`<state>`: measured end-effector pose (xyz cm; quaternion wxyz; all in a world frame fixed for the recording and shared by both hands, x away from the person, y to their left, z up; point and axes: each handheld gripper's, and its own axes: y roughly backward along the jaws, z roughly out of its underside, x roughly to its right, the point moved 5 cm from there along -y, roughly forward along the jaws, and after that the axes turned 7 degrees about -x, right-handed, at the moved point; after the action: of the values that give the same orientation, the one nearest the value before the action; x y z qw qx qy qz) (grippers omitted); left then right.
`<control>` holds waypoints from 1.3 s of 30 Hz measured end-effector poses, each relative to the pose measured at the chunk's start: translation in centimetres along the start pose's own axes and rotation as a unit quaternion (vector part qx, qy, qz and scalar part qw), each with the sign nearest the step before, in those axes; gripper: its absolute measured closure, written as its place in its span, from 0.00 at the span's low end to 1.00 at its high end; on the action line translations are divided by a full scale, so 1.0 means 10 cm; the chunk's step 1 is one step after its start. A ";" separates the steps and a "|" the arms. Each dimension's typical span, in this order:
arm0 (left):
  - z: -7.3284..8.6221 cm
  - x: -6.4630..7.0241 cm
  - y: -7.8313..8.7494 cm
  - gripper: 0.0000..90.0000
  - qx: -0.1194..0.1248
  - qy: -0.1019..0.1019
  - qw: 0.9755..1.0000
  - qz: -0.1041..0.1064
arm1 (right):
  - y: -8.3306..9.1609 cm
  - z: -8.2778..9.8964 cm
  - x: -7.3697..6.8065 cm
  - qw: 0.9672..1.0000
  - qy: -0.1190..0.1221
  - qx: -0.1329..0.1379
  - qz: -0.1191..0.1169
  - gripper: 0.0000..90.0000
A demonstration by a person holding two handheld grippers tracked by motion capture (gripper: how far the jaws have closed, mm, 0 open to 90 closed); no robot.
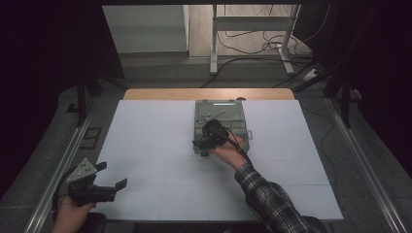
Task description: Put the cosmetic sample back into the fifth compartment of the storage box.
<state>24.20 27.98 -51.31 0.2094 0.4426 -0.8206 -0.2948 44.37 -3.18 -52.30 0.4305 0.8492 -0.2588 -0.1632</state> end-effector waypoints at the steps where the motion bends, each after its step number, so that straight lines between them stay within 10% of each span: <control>1: 0.00 0.00 0.00 0.02 0.000 0.000 1.000 0.000 | -0.01 0.00 0.00 1.000 0.002 -0.002 0.001 0.44; 39: 0.00 -0.01 0.02 0.02 0.007 0.003 1.000 0.006 | 0.08 0.04 -0.05 0.998 -0.011 -0.019 -0.052 0.12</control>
<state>24.14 28.14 -51.24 0.2110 0.4399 -0.8246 -0.2864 43.52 -3.55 -51.89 0.4349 0.8511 -0.2159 -0.1995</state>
